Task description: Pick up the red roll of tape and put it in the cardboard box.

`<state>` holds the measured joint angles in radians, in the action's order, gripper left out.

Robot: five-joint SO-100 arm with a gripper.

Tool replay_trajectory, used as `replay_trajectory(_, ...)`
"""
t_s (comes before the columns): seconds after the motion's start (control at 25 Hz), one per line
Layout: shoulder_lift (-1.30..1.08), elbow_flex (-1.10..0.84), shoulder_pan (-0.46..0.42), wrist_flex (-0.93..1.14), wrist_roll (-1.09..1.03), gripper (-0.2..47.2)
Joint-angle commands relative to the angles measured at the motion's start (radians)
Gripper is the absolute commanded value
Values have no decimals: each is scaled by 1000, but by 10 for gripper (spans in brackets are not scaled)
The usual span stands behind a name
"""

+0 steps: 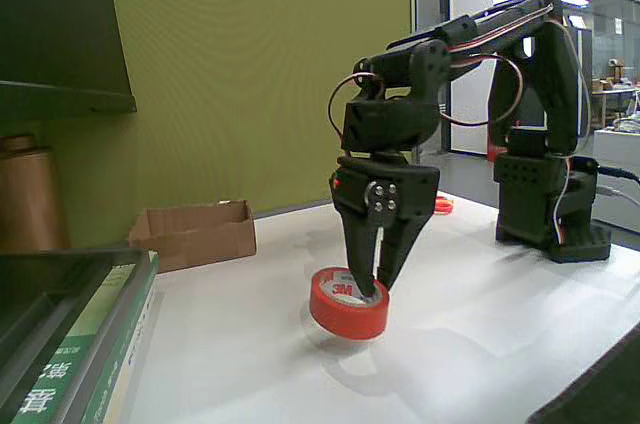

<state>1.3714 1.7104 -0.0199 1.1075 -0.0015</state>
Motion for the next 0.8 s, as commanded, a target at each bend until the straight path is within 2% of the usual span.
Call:
replay_trajectory(0.0,110,0,8,-12,-31,0)
replay_trajectory(0.28,249,3,55,-78,-153,3)
replay_trajectory(0.76,327,-110,215,-268,-337,3)
